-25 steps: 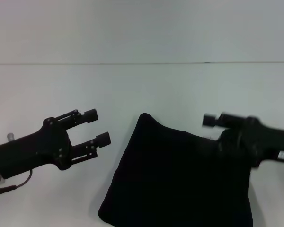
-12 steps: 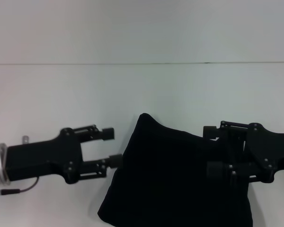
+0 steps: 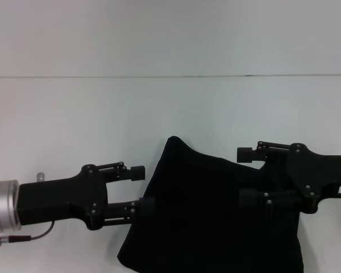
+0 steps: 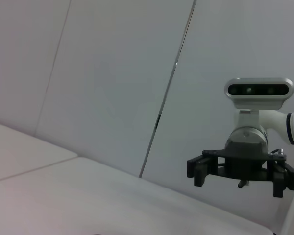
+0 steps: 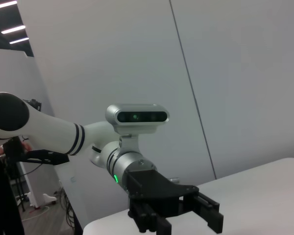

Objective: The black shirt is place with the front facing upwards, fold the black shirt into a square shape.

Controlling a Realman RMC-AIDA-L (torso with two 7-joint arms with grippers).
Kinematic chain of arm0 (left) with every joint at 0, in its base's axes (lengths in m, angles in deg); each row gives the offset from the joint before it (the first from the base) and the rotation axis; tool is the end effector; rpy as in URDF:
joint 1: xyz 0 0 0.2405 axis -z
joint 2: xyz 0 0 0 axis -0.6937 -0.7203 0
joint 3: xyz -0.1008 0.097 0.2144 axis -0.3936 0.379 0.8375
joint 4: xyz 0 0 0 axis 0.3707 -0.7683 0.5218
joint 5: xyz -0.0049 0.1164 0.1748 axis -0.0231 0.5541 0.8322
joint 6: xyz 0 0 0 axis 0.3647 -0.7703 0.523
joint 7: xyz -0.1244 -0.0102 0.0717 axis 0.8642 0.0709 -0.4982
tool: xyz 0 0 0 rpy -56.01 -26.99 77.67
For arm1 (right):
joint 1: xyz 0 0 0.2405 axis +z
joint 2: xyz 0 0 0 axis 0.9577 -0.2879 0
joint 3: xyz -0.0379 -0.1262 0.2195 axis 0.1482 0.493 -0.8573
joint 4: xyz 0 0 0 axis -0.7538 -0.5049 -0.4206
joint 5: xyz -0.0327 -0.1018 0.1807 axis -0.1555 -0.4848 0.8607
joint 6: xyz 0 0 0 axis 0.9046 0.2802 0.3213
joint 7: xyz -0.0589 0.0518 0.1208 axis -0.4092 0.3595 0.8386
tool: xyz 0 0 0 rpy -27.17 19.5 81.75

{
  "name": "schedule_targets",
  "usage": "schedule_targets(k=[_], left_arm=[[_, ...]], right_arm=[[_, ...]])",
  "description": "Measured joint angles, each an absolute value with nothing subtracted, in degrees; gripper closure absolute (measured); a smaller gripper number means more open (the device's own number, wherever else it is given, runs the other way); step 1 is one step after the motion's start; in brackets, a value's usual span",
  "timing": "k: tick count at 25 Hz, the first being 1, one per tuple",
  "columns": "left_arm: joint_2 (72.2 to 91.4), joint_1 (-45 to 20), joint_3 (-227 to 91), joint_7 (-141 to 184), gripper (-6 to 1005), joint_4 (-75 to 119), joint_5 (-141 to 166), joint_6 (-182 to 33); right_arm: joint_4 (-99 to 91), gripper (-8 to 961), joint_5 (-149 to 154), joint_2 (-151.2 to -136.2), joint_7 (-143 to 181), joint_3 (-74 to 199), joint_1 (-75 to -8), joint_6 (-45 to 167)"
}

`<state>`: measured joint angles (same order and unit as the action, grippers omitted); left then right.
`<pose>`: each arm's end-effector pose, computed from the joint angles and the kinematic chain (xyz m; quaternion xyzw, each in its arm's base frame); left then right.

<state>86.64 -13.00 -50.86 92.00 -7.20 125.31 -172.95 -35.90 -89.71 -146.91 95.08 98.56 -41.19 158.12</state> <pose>-0.2614 0.2873 -0.0005 -0.9212 -0.1927 -0.3337 0.0537 0.2267 0.3100 0.0184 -0.9345 0.1486 0.3236 0.0024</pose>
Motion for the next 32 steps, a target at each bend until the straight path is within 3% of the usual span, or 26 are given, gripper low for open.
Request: schedule_targets(k=[32], left_arm=[[87.29,-11.25,-47.19,93.58,216,-7.19,125.44,-169.08]], right_arm=[[-34.85,16,-91.10,-148.14,95.42,98.59,-40.63,154.54]])
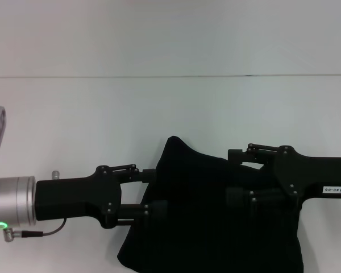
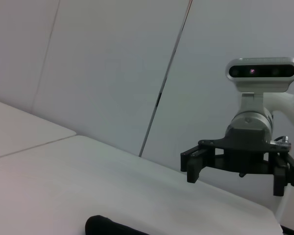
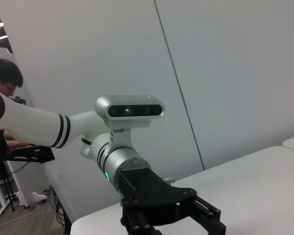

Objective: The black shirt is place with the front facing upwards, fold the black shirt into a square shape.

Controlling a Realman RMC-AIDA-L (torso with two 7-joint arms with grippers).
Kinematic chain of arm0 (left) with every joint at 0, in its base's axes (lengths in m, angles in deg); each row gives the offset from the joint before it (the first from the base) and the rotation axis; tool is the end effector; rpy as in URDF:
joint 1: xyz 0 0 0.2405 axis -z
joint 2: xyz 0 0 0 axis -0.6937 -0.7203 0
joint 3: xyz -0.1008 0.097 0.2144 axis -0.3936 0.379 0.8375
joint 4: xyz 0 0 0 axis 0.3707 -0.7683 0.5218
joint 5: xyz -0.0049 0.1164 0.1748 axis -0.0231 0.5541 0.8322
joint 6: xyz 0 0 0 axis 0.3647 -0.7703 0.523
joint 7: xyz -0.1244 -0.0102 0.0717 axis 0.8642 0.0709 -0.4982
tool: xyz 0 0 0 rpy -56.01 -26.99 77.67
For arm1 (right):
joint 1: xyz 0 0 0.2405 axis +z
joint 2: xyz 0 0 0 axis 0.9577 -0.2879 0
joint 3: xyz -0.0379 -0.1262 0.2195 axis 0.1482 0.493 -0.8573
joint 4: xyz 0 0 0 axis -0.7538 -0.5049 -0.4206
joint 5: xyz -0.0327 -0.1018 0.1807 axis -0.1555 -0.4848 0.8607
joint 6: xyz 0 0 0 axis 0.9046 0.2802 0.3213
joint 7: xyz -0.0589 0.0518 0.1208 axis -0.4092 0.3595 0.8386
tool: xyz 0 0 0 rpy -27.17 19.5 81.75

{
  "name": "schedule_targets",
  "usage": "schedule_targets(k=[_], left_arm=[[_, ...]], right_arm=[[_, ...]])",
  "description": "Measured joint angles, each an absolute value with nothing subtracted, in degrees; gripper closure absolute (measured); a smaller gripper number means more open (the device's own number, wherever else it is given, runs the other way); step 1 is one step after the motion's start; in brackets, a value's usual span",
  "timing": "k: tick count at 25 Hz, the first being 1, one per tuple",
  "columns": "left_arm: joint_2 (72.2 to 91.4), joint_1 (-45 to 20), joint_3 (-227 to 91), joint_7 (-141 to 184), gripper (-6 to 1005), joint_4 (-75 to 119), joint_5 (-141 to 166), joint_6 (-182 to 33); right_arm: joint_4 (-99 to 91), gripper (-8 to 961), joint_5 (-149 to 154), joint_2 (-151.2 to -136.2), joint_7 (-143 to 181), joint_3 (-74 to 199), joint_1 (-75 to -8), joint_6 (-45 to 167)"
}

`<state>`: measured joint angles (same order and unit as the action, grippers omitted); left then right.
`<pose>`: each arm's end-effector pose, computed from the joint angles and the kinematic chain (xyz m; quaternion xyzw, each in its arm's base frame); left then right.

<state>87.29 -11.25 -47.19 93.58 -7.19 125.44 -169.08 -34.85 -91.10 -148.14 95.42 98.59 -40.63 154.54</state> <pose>-0.2539 0.2976 -0.0134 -0.9312 -0.1954 -0.3047 0.0435 0.2269 0.3141 0.0044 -0.9347 0.1678 0.3131 0.0114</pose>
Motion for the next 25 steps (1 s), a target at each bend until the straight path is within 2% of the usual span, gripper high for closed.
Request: schedule_targets(k=[9,14,21,25], left_arm=[[87.20,-11.05,-46.91,94.08,218,-7.31,126.05,-166.78],[86.68,-9.48,-42.91,103.29,220,-10.93,126.63,-162.99],[83.79,-1.85,-35.98,122.98,223,-13.20,139.24,-154.16],[83.72,0.90,-29.97,131.14,224,-12.50,145.25,-148.47]], right_arm=[[-34.84,15,-90.97,-147.89,95.78,98.29,-40.54,154.47],[-35.44,16,-90.71,-146.55,99.39,96.04,-40.85,155.30],[-35.42,16,-90.64,-143.68,105.67,87.82,-42.72,158.47],[-35.42,16,-90.56,-143.05,108.78,84.07,-43.60,159.20]])
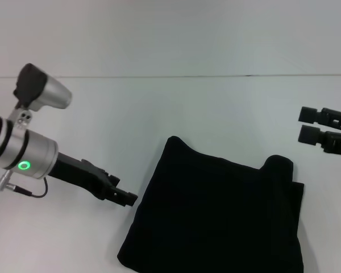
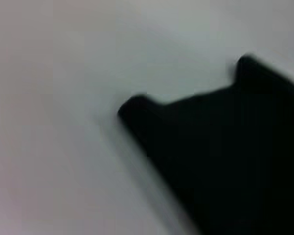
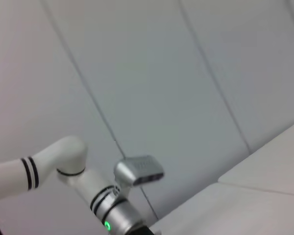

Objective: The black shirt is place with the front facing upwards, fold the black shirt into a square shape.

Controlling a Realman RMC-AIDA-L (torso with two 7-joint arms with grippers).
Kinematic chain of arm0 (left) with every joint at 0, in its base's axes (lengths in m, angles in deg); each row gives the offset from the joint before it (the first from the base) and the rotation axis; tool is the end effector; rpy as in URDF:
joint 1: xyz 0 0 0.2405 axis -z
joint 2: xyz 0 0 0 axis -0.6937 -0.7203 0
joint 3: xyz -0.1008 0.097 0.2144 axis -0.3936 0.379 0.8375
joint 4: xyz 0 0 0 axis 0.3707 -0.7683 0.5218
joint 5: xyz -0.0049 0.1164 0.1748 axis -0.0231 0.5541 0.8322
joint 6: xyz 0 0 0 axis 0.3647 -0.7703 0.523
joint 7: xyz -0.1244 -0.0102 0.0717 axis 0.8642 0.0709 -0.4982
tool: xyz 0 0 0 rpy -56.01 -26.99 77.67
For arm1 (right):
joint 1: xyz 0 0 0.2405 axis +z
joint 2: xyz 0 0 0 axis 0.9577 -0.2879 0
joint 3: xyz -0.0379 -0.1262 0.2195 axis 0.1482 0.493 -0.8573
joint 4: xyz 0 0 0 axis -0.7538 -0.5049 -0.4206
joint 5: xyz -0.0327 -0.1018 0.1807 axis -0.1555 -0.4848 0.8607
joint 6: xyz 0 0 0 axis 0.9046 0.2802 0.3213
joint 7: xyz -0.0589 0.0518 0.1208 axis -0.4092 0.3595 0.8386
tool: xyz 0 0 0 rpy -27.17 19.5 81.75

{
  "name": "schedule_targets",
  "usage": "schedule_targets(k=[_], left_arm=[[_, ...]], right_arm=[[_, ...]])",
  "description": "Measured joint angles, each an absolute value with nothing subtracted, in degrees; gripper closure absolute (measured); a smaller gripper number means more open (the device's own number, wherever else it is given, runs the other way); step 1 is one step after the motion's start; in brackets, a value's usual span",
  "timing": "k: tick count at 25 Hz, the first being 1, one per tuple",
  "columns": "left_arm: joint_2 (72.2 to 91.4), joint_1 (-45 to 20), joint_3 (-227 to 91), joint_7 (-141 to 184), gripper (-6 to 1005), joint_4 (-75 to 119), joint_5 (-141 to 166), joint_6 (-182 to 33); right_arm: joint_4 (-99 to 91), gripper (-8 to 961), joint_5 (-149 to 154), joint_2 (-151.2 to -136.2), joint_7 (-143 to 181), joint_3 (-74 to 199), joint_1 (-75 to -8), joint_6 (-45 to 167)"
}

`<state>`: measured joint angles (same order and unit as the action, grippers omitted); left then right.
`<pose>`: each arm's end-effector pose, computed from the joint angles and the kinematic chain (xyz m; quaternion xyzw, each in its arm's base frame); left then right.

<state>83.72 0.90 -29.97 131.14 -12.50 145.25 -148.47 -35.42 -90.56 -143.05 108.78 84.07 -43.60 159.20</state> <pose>-0.2530 0.3764 -0.0125 -0.9326 -0.3507 0.0205 0.0824 0.2608 0.3160 0.0745 -0.8784 0.2854 0.3765 0.0719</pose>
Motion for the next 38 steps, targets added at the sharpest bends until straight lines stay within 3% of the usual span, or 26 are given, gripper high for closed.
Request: schedule_targets(k=[6,16,35,38], left_arm=[[83.55,2.70,-26.34,138.40,226,-12.45,145.91,-148.66],[83.88,3.71,-25.54,143.93,229,-10.55,145.59,-153.52],[85.71,3.28,-25.44,146.47,237,-7.29,146.63,-150.30],[85.71,3.11,-25.69,146.51,330,-7.29,146.44,-150.24]], right_arm=[[-35.09,17,-90.96,-143.78,109.77,84.28,-43.14,158.73],[-35.02,17,-91.16,-143.55,109.11,85.43,-43.62,157.24],[-34.85,16,-92.70,-144.37,107.00,87.54,-44.42,156.04],[-34.84,15,-92.70,-144.42,106.97,87.38,-44.64,156.03]])
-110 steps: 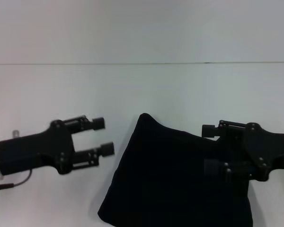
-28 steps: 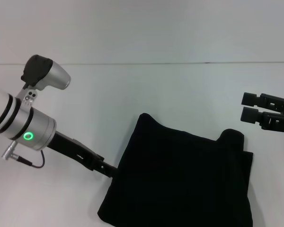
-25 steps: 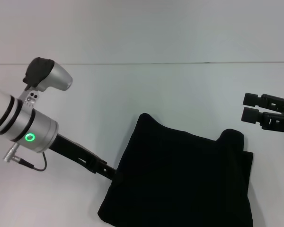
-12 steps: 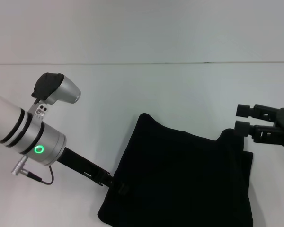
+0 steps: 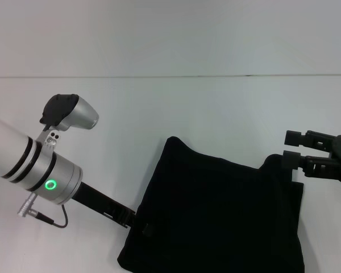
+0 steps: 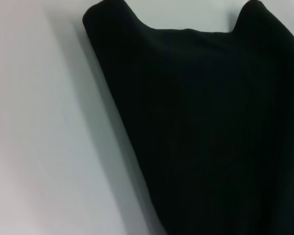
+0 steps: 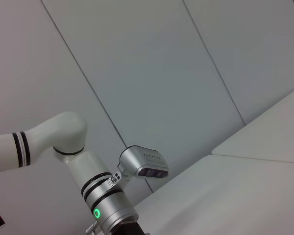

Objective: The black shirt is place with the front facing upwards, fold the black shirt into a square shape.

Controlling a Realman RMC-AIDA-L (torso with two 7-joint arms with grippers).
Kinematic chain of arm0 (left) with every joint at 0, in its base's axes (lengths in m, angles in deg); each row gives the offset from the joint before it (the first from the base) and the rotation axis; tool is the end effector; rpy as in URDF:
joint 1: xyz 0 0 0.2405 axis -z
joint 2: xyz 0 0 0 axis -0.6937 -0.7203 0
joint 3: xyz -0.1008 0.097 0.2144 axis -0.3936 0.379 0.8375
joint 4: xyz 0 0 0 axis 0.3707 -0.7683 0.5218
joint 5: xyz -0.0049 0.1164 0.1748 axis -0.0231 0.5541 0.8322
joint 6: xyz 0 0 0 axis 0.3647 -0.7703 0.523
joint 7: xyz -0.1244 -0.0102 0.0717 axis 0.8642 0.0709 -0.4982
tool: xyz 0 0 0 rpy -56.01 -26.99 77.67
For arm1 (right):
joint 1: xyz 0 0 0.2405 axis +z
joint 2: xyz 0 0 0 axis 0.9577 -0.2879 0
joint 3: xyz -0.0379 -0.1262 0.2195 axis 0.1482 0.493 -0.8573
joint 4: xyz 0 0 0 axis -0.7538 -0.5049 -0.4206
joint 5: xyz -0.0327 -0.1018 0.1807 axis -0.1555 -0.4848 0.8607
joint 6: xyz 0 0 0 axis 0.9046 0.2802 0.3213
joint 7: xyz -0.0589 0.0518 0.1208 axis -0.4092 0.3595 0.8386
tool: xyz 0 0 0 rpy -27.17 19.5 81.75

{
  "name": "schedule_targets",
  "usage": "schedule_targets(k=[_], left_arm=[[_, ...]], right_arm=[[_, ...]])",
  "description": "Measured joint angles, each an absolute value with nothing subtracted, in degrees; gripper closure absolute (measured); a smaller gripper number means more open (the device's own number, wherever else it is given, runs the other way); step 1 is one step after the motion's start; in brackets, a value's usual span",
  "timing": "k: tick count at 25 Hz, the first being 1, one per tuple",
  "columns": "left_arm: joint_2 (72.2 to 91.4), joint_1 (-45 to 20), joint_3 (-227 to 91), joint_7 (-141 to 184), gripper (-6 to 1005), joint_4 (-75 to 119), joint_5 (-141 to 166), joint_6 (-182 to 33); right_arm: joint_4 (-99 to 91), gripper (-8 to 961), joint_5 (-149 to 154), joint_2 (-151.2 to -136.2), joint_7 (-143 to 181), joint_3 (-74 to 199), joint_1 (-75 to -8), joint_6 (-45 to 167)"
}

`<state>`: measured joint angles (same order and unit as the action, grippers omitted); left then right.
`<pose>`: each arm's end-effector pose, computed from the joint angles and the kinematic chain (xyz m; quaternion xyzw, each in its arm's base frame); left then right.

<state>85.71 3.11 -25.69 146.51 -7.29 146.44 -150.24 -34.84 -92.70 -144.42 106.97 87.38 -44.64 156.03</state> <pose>-0.2417 0.3548 -0.0486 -0.8849 -0.4627 0.0534 0.0098 0.2682 0.3104 0.0520 -0.8877 0.2991 0.3436 0.0673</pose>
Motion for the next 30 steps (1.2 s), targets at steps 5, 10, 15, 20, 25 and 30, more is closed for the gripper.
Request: schedule_targets(k=[5,10,15,20,25,30], left_arm=[[85.71,3.06,-25.98,146.53,516,-7.28,145.68,-149.70],[85.68,2.70,-27.42,146.22,828,-7.29,144.45,-149.41],[85.20,1.60,-32.41,145.22,844,-7.30,143.14,-149.45],[84.95,-0.92,-37.15,144.74,860,-7.65,142.28,-149.73],[84.43,-4.77,-45.82,143.31,864,-7.85,142.23,-149.98],[84.44,-8.18,-51.31,142.72,865,-8.86,142.22,-151.47]], right_arm=[[-34.84,16,-92.70,-144.49,106.85,87.31,-44.70,155.93],[-34.76,17,-92.69,-144.53,106.62,87.31,-44.76,155.57],[-34.74,16,-92.57,-144.54,106.26,87.31,-44.79,155.35],[-34.64,16,-92.45,-144.54,106.17,87.31,-44.59,154.43],[-34.65,15,-92.45,-144.52,105.84,87.31,-43.85,154.04],[-34.65,15,-92.53,-144.38,105.52,87.75,-42.61,152.84]])
